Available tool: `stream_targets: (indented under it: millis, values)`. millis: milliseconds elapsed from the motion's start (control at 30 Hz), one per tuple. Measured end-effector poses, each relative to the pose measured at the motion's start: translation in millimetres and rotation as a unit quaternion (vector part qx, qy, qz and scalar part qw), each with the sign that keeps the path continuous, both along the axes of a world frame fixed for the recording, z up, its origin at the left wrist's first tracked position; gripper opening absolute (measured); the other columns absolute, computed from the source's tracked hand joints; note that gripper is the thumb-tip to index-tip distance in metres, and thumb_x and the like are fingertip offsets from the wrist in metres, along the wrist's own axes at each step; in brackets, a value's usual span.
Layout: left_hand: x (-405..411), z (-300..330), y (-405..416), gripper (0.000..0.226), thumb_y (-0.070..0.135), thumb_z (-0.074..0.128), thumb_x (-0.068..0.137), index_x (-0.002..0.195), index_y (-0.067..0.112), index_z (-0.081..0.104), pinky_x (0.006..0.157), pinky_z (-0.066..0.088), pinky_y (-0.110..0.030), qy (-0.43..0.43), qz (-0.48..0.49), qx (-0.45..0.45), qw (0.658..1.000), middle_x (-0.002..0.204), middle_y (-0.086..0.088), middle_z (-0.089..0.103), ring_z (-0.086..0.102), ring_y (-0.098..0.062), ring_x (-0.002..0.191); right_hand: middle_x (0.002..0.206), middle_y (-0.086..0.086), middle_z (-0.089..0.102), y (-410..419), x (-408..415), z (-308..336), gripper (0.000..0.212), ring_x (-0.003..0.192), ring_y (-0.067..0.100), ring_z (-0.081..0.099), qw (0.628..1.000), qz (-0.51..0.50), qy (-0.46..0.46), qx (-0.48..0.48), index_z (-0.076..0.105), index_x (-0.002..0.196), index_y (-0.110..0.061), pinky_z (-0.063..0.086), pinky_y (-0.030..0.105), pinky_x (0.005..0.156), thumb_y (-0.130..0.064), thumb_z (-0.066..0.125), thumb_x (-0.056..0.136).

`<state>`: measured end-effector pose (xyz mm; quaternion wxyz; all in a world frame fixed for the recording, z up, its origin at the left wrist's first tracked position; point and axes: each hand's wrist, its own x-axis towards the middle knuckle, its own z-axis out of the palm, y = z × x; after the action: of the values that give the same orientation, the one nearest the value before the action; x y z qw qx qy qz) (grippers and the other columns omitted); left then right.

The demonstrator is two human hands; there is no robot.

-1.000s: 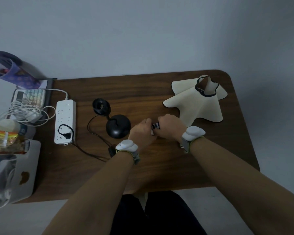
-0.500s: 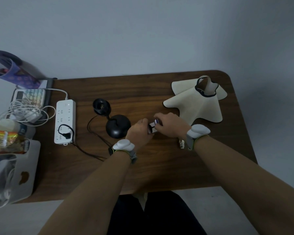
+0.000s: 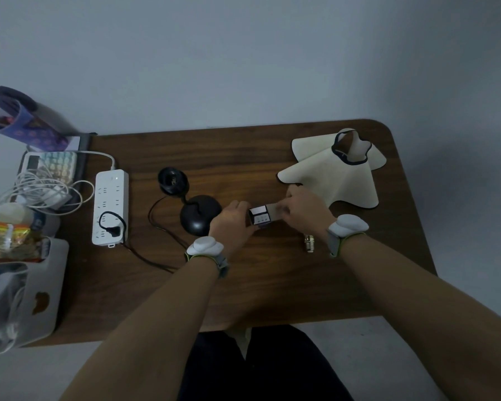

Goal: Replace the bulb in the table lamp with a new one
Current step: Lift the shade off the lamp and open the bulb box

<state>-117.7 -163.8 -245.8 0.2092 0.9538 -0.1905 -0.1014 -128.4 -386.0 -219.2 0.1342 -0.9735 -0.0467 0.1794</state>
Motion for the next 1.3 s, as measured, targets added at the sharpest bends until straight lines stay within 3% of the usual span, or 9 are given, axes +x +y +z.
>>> stream_targets:
  millis: [267, 400, 500, 700, 933, 1067, 1167, 1300]
  values:
    - [1, 0, -1, 0.054, 0.029, 0.074, 0.093, 0.139, 0.01, 0.054, 0.091, 0.055, -0.042, 0.1, 0.008, -0.054, 0.994, 0.123, -0.012, 0.069, 0.066, -0.031, 0.112, 0.099, 0.007, 0.068, 20, 1, 1, 0.04, 0.088, 0.023, 0.062, 0.996, -0.028, 0.077, 0.037, 0.074, 0.102, -0.012, 0.053, 0.039, 0.08, -0.034, 0.041, 0.108]
    - [2, -1, 3, 0.045, 0.028, 0.053, 0.106, 0.146, 0.009, 0.05, 0.092, 0.054, -0.039, 0.115, 0.013, -0.075, 0.99, 0.129, -0.015, 0.068, 0.065, -0.032, 0.115, 0.097, 0.006, 0.072, 24, 1, 1, 0.038, 0.086, 0.023, 0.065, 0.995, -0.053, 0.07, 0.039, 0.076, 0.103, -0.013, 0.057, 0.041, 0.079, -0.035, 0.046, 0.107]
    - [1, -2, 4, 0.04, 0.023, 0.046, 0.109, 0.146, 0.011, 0.053, 0.083, 0.053, -0.037, 0.108, 0.034, -0.089, 0.99, 0.122, -0.016, 0.071, 0.068, -0.032, 0.105, 0.101, 0.004, 0.074, 28, 2, 0, 0.034, 0.089, 0.022, 0.067, 0.994, -0.07, 0.07, 0.036, 0.077, 0.111, -0.015, 0.059, 0.041, 0.081, -0.037, 0.052, 0.104]
    - [-2, -3, 2, 0.041, 0.021, 0.053, 0.105, 0.146, 0.018, 0.056, 0.081, 0.057, -0.043, 0.095, 0.053, -0.078, 0.991, 0.111, -0.015, 0.075, 0.07, -0.033, 0.094, 0.097, 0.005, 0.073, 32, 0, 0, 0.034, 0.085, 0.021, 0.067, 0.992, -0.095, 0.068, 0.041, 0.077, 0.108, -0.013, 0.06, 0.042, 0.079, -0.041, 0.06, 0.1]
    - [-1, -6, -2, 0.051, 0.027, 0.059, 0.102, 0.151, 0.019, 0.049, 0.096, 0.055, -0.044, 0.13, 0.059, -0.057, 0.988, 0.125, -0.012, 0.072, 0.068, -0.031, 0.113, 0.088, 0.005, 0.068, 33, -3, 7, 0.037, 0.082, 0.023, 0.065, 0.991, -0.074, 0.092, 0.061, 0.073, 0.098, -0.011, 0.057, 0.043, 0.078, -0.047, 0.065, 0.096]
    - [-1, -10, -2, 0.057, 0.031, 0.065, 0.099, 0.151, 0.016, 0.048, 0.093, 0.057, -0.045, 0.125, 0.046, -0.048, 0.99, 0.123, -0.011, 0.072, 0.068, -0.031, 0.111, 0.094, 0.007, 0.067, 35, -6, 8, 0.037, 0.085, 0.025, 0.064, 0.99, -0.048, 0.106, 0.074, 0.069, 0.097, -0.01, 0.055, 0.043, 0.079, -0.046, 0.071, 0.092]
    - [-1, -15, -5, 0.045, 0.034, 0.067, 0.098, 0.137, 0.014, 0.058, 0.084, 0.059, -0.046, 0.097, 0.072, -0.066, 0.99, 0.113, -0.011, 0.074, 0.07, -0.03, 0.101, 0.094, 0.005, 0.061, 36, -6, 8, 0.032, 0.085, 0.024, 0.062, 0.994, -0.037, 0.085, 0.061, 0.063, 0.092, -0.013, 0.049, 0.035, 0.07, -0.043, 0.073, 0.09]
    - [-1, -19, -5, 0.033, 0.04, 0.062, 0.1, 0.124, 0.018, 0.064, 0.072, 0.06, -0.043, 0.073, 0.099, -0.074, 0.99, 0.101, -0.005, 0.075, 0.071, -0.027, 0.088, 0.098, 0.007, 0.057, 36, -8, 5, 0.034, 0.088, 0.026, 0.059, 0.996, -0.036, 0.061, 0.05, 0.062, 0.098, -0.012, 0.047, 0.036, 0.072, -0.042, 0.074, 0.089]
